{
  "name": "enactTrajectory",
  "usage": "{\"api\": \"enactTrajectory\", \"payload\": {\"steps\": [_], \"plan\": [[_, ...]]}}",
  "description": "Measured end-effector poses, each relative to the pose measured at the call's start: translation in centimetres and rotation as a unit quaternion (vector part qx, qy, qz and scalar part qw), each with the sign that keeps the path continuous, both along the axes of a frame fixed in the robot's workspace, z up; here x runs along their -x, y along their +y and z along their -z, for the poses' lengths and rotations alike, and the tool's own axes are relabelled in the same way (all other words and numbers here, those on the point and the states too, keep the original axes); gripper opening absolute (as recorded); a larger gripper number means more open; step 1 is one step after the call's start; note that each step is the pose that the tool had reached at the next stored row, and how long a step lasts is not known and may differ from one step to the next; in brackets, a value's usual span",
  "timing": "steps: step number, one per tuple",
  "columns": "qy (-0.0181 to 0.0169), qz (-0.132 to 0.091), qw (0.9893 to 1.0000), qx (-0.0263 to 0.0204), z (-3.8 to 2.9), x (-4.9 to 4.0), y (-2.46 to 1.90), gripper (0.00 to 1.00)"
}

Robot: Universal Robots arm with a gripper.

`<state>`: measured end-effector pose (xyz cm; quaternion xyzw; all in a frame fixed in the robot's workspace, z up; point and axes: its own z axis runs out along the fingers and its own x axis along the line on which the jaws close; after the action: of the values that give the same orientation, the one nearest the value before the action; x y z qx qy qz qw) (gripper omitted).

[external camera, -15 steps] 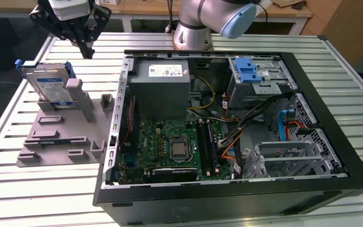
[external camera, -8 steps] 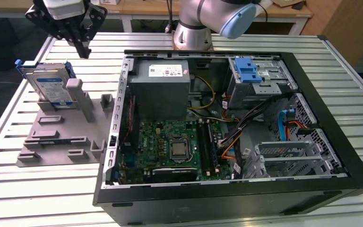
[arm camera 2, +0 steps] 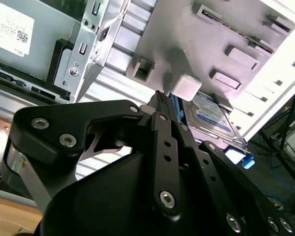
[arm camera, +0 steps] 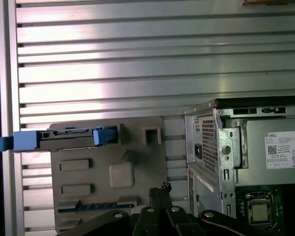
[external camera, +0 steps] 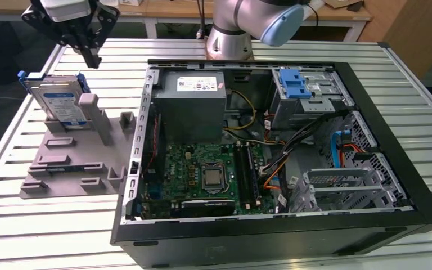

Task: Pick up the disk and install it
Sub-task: 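Reach for the disk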

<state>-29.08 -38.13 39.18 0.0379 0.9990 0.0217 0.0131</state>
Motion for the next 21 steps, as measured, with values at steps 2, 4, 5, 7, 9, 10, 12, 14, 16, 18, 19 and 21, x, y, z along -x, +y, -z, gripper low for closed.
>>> {"api": "enactTrajectory", "payload": {"steps": [2, 4, 5, 7, 9, 10, 12, 14, 16, 18, 19, 21], "plan": [[0.0000, 0.000, 1.0000, 0.0000, 0.01, 0.24, 0.07, 0.11], [0.0000, 0.000, 1.0000, 0.0000, 0.02, 0.41, 0.13, 0.11], [0.0000, 0.000, 1.0000, 0.0000, 0.02, 0.61, 0.23, 0.11], [0.0000, 0.000, 1.0000, 0.0000, 0.03, 0.63, 0.23, 0.11], [0.0000, 0.000, 1.0000, 0.0000, 0.03, 0.64, 0.23, 0.11], [0.0000, 0.000, 1.0000, 0.0000, 0.03, 0.65, 0.24, 0.11], [0.0000, 0.000, 1.0000, 0.0000, 0.03, 0.66, 0.24, 0.11], [0.0000, 0.000, 1.0000, 0.0000, 0.04, 0.66, 0.24, 0.11], [0.0000, 0.000, 1.0000, 0.0000, 0.03, 0.68, 0.24, 0.11], [0.0000, 0.000, 1.0000, 0.0000, 0.03, 0.75, 0.24, 0.11], [0.0000, 0.000, 1.0000, 0.0000, 0.04, 0.80, 0.24, 0.11], [0.0000, 0.000, 1.0000, 0.0000, 0.03, 0.97, 0.26, 0.11]]}}
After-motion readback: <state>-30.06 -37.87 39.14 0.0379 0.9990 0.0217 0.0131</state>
